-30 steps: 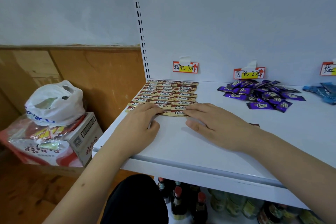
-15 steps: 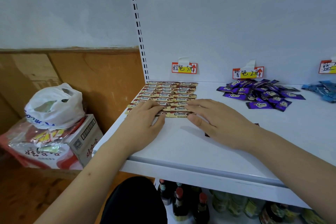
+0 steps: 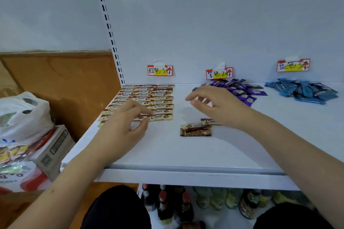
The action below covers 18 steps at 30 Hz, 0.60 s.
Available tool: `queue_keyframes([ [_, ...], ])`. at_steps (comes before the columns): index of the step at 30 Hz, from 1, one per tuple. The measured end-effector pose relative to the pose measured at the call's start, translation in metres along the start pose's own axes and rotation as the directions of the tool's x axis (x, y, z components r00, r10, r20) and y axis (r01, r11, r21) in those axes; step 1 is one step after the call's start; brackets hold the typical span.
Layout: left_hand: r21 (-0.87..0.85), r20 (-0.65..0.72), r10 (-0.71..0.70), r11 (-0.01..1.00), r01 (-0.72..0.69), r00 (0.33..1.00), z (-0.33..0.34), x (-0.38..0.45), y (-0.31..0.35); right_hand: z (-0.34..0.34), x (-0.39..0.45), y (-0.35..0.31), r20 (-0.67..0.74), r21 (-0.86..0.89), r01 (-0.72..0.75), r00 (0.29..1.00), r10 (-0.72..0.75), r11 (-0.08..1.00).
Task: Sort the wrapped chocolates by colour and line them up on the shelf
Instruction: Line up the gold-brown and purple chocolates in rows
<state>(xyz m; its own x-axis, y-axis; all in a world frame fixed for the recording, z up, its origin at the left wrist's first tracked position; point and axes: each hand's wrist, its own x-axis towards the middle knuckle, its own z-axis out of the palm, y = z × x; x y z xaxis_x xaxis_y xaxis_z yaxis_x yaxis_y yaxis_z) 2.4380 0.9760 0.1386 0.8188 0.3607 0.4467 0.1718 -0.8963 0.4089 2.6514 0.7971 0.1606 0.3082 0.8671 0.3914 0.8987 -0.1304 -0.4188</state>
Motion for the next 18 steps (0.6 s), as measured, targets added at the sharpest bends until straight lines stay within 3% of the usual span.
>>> queue_keyframes([
  [3, -0.110, 0.175, 0.032, 0.994, -0.013, 0.984, 0.012, 0.010, 0.029, -0.017, -0.025, 0.019, 0.134, -0.099, -0.081, 0.987, 0.093, 0.992],
  [6, -0.050, 0.273, 0.061, 0.998, -0.050, 0.960, 0.040, 0.025, 0.047, -0.016, -0.051, 0.034, 0.112, -0.070, -0.113, 0.986, 0.121, 0.991],
  [18, -0.188, 0.149, -0.012, 0.981, 0.040, 0.989, 0.048, 0.020, 0.055, -0.008, -0.058, 0.031, 0.008, 0.065, -0.178, 0.984, 0.178, 0.982],
])
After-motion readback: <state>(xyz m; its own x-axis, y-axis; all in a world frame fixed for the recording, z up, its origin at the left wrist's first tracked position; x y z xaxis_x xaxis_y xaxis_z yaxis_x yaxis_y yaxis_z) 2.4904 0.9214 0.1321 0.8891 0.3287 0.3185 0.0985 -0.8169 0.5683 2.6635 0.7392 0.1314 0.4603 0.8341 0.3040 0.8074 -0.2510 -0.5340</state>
